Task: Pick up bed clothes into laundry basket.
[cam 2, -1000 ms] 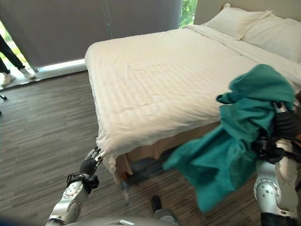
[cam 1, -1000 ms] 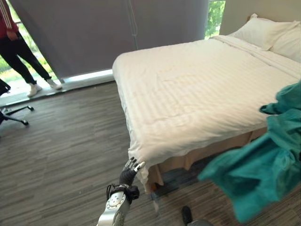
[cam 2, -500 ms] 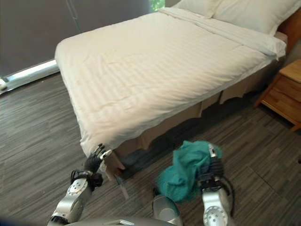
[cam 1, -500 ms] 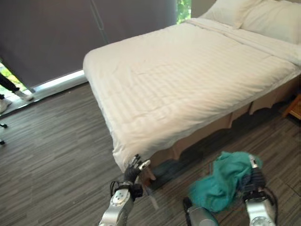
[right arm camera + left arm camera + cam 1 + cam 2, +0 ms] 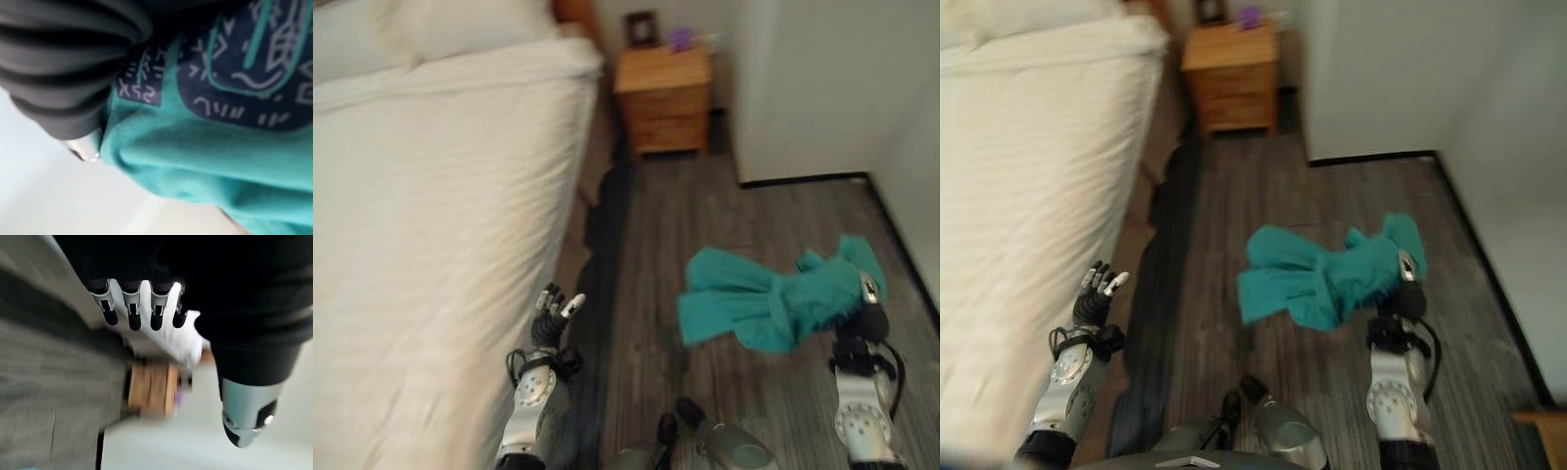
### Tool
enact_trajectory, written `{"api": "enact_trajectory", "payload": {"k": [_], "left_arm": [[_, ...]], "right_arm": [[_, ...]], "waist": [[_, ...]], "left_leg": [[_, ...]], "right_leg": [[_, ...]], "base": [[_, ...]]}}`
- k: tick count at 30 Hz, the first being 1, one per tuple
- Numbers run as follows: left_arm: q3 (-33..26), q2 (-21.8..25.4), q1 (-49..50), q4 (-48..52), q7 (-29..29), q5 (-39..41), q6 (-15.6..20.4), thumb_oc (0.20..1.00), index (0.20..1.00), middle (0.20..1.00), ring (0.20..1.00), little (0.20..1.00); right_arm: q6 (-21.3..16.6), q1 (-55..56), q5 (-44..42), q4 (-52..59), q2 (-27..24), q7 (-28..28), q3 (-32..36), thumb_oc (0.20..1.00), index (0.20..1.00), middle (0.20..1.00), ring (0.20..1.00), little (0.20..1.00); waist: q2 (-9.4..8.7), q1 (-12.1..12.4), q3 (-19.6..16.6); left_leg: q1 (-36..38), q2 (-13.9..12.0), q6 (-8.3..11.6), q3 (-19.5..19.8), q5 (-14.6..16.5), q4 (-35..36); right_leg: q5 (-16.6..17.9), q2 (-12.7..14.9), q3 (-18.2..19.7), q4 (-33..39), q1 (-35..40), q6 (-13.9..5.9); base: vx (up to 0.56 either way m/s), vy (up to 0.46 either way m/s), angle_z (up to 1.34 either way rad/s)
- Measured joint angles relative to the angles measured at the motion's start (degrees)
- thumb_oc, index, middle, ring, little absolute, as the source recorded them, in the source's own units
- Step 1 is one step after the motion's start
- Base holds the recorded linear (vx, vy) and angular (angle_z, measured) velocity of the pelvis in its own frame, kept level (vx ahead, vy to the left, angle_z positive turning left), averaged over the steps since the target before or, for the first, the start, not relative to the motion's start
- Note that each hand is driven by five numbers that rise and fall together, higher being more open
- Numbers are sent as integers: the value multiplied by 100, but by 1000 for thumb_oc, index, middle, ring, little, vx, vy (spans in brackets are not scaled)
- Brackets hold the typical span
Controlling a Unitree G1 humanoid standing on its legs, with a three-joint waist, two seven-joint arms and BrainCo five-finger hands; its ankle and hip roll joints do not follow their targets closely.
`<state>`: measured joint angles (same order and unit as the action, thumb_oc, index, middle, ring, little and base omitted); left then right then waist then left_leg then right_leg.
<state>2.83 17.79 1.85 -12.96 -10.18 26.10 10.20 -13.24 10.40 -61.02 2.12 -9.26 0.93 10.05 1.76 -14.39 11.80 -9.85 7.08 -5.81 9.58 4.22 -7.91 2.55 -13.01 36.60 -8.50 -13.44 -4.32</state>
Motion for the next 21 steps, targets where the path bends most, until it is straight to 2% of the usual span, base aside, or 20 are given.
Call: {"api": "enact_trajectory", "payload": {"k": [1,2,3,4,5,6,7,8,9,10,11,12,13,14,15,16,18,19,20,21], "left_arm": [[-15,107,-82,-106,23,-7,-44,1000,1000,1000,1000,1000],[-157,264,-86,-166,37,-46,-84,1000,1000,1000,1000,1000],[-264,238,-34,-160,14,-48,-96,1000,1000,1000,1000,1000],[-336,198,34,-122,-4,-48,-92,1000,1000,1000,1000,1000],[-493,65,245,-116,-89,-37,-72,1000,1000,1000,1000,1000],[-497,35,337,-103,-112,-29,-83,1000,1000,1000,1000,1000],[-855,-85,813,228,-138,5,-57,1000,1000,1000,1000,1000],[-1056,-265,1221,276,-182,26,19,1000,1000,1000,1000,1000],[-1129,-270,1625,230,-292,69,19,1000,1000,1000,1000,1000],[-1045,-257,1745,206,-295,70,-57,1000,1000,1000,1000,1000],[-1007,-233,1646,253,-299,75,-71,1000,1000,1000,1000,1000],[-1076,-261,1705,309,-297,84,-71,1000,1000,1000,1000,1000],[-1092,-252,1683,294,-286,101,-83,1000,1000,1000,1000,1000],[-1077,-265,1554,205,-279,152,-85,1000,1000,1000,1000,1000],[-1022,-231,1295,194,-251,200,-104,1000,1000,1000,1000,1000],[-898,-246,964,132,-179,210,-85,1000,1000,1000,1000,1000],[-830,-216,1049,147,-113,231,-98,1000,1000,1000,1000,1000],[-838,-219,1248,148,-88,231,-106,1000,1000,1000,1000,1000],[-858,-205,1417,173,-76,231,-119,1000,1000,1000,1000,1000],[-848,-244,1522,168,-76,231,-148,1000,1000,1000,1000,1000]], "right_arm": [[-50,86,-43,54,140,-14,96,200,200,200,200,200],[-135,146,-44,46,103,-13,45,200,200,200,200,200],[-152,185,-41,50,19,-13,-46,200,200,200,200,200],[-176,242,-40,53,-38,-11,-92,200,200,200,200,200],[-170,220,-25,0,-89,21,-195,200,200,200,200,200],[-172,251,-22,23,-93,21,-211,200,200,200,200,200],[-174,-100,43,-92,50,217,-546,200,200,200,200,200],[-205,-554,116,-352,246,333,-787,200,200,200,200,200],[-178,-745,265,-427,405,365,-1163,200,200,200,200,200],[-170,-714,379,-173,350,343,-1390,200,200,200,200,200],[-163,-636,475,50,331,333,-1385,200,200,200,200,200],[-122,-709,478,161,315,339,-1459,200,200,200,200,200],[-97,-684,480,163,273,306,-1535,200,200,200,200,200],[-47,-575,485,158,173,220,-1511,200,200,200,200,200],[-36,-284,485,223,103,198,-1354,200,200,200,200,200],[65,-51,482,176,-103,238,-1048,200,200,200,200,200],[79,63,481,193,-275,264,-995,200,200,200,200,200],[76,43,483,252,-349,248,-1056,200,200,200,200,200],[53,-37,492,263,-400,230,-1162,200,200,200,200,200],[55,-86,494,263,-468,224,-1243,200,200,200,200,200]], "waist": [[-118,-20,40],[-258,102,110],[-228,68,154],[-181,80,176],[-31,538,195],[102,640,169],[133,920,174],[143,1425,128],[129,1782,-27],[70,1868,-355],[-74,1767,-437],[-150,1881,-427],[-292,1988,-469],[-356,1830,-500],[-480,1656,-512],[-592,1514,-495],[-594,1590,-497],[-538,1623,-512],[-528,1688,-480],[-580,1700,-446]], "left_leg": [[12,-12,-110,-338,-65,38],[-4,-75,-230,-1081,-87,119],[3,-78,-281,-1313,-76,101],[128,-116,-298,-1548,-63,176],[523,-288,-279,-2043,-70,528],[571,-383,-280,-2208,-72,571],[748,-640,-172,-3186,26,679],[1086,-888,-75,-4054,84,801],[1074,-973,-45,-4484,109,689],[877,-990,73,-4170,208,609],[771,-934,63,-4379,85,637],[755,-965,-9,-4536,30,640],[758,-1003,2,-4599,14,604],[624,-1088,26,-4515,6,403],[410,-1146,60,-4394,18,96],[152,-1373,193,-4343,41,-385],[98,-1847,526,-4375,-97,-763],[149,-2041,658,-4361,-188,-852],[113,-2115,693,-3969,-257,-1074],[-3,-2175,789,-3388,-271,-1302]], "right_leg": [[-124,48,-141,-41,-191,-11],[-148,670,-1939,-216,-658,-36],[-396,1056,-2827,-787,-837,14],[-628,1338,-3321,-1364,-860,2],[-892,1749,-4036,-2011,-673,28],[-989,1996,-4290,-1972,-273,-148],[-1283,2646,-5419,-2503,232,-328],[-1300,3195,-6674,-2975,521,-291],[-1293,3601,-7219,-3229,751,-320],[-1283,3682,-7135,-3002,841,-413],[-1276,3676,-7095,-2405,1176,-813],[-1253,3599,-7196,-1798,1328,-999],[-1219,3438,-7197,-1140,1391,-1010],[-1198,2999,-6824,-275,1608,-929],[-1258,2654,-6612,305,1791,-798],[-879,2339,-6379,359,1633,-224],[-880,2184,-6152,329,1449,-20],[-831,2106,-6172,352,1398,51],[-690,1953,-5832,341,1288,100],[-613,1848,-5549,395,1205,193]], "base": [[-392,263,-262],[-419,240,-210],[-322,194,-187],[-167,101,-209],[-227,135,-213],[-294,157,-266],[-215,106,-276],[-106,-31,-370],[-84,-148,-337],[-101,-241,-170],[-106,-425,-83],[-59,-356,-99],[-68,-422,-110],[-47,-362,-22],[-73,-419,56],[-61,-314,35],[-72,-113,-101],[-70,-25,-172],[-93,-22,-176],[-14,-34,-171]]}}
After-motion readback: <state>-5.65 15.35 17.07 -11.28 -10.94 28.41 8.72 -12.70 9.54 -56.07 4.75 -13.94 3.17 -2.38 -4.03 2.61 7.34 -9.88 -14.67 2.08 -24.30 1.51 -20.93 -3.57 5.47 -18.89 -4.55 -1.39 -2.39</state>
